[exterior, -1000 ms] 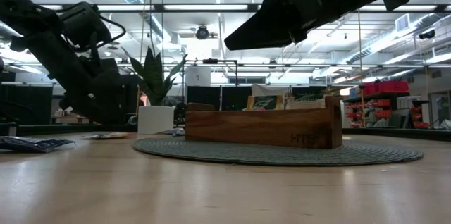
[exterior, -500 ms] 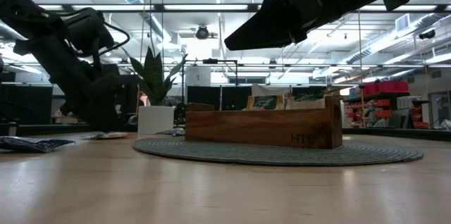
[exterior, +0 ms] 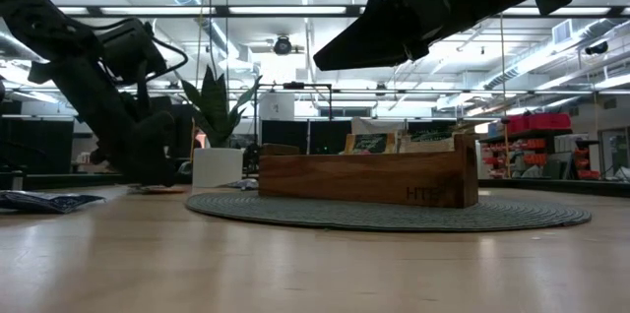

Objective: Pick & Place Tea
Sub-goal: Put the orange tea bag into the middle section of the wooden organizer

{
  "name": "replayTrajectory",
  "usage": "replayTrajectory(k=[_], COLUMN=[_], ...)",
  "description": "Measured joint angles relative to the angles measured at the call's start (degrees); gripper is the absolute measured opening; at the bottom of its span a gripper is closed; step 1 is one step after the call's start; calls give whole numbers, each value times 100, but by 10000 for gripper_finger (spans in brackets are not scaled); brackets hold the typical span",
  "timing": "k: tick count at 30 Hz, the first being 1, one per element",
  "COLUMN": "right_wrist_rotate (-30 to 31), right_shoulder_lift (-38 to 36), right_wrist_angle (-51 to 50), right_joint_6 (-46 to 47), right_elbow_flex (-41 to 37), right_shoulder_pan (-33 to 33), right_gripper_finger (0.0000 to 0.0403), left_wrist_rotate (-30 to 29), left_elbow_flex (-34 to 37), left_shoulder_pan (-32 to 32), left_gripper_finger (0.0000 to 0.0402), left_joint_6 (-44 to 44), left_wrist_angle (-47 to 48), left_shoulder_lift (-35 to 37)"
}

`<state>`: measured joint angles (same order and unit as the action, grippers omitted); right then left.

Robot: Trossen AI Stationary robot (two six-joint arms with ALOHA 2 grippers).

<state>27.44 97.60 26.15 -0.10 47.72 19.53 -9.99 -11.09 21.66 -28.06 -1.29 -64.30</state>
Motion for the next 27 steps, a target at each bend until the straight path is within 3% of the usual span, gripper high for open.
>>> replayTrajectory(k=[13, 27], right_wrist_rotate=[0, 7], right_shoulder_lift=[0, 0], right_wrist_angle=[-67, -79], right_joint_6=[28, 115], right_elbow_flex=[4, 4], right_shoulder_pan=[-1, 1], right_gripper_finger=[126, 126], left_wrist_rotate=[277, 692], left_elbow_flex=[17, 37], left_shoulder_pan=[-7, -86], left_gripper_finger=[16, 8], left_joint_6=[10, 9], left_wrist_angle=[-162, -834], left_shoulder_lift=[-12, 489])
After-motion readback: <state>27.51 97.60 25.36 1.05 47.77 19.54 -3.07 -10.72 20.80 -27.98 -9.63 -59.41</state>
